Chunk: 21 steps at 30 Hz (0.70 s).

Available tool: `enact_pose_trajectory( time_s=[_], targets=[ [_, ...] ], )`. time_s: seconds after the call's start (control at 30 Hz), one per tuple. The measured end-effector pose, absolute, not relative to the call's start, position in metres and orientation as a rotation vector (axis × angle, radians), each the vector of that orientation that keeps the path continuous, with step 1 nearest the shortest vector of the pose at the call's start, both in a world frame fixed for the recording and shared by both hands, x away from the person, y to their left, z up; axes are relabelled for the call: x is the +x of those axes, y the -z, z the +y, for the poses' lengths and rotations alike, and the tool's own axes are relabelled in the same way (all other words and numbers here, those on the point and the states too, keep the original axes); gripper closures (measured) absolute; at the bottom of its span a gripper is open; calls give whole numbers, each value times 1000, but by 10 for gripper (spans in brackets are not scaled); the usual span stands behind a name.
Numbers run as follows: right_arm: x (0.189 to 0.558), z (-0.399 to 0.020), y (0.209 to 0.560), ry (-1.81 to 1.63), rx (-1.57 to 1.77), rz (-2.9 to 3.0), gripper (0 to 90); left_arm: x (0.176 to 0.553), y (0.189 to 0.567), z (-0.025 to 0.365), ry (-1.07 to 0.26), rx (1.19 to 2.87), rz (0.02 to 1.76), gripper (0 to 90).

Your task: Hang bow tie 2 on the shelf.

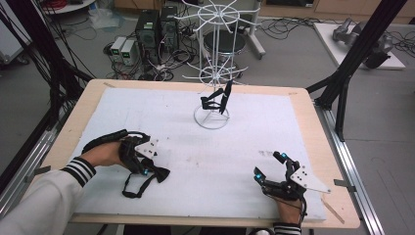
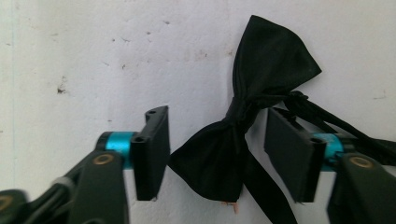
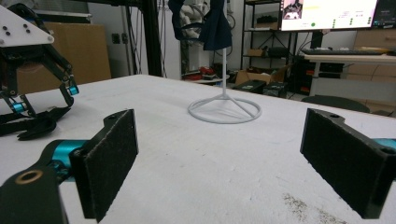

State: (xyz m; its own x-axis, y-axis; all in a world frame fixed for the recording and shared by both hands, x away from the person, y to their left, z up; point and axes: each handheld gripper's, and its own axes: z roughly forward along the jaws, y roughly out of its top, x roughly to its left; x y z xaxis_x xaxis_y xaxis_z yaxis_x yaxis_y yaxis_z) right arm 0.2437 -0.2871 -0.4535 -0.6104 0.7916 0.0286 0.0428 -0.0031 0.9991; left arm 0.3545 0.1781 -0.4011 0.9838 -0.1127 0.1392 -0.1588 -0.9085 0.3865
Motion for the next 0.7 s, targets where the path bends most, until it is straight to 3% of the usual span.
enact_pose_trajectory(
  time_s=[0.53, 0.7],
  targets=[
    [243, -287, 454, -1675, 856, 1694, 107, 353, 409, 170, -138, 2801, -229, 631],
    [242, -287, 454, -1674, 850, 1692, 107, 350, 407, 169, -128, 2825, -194, 738]
  ],
)
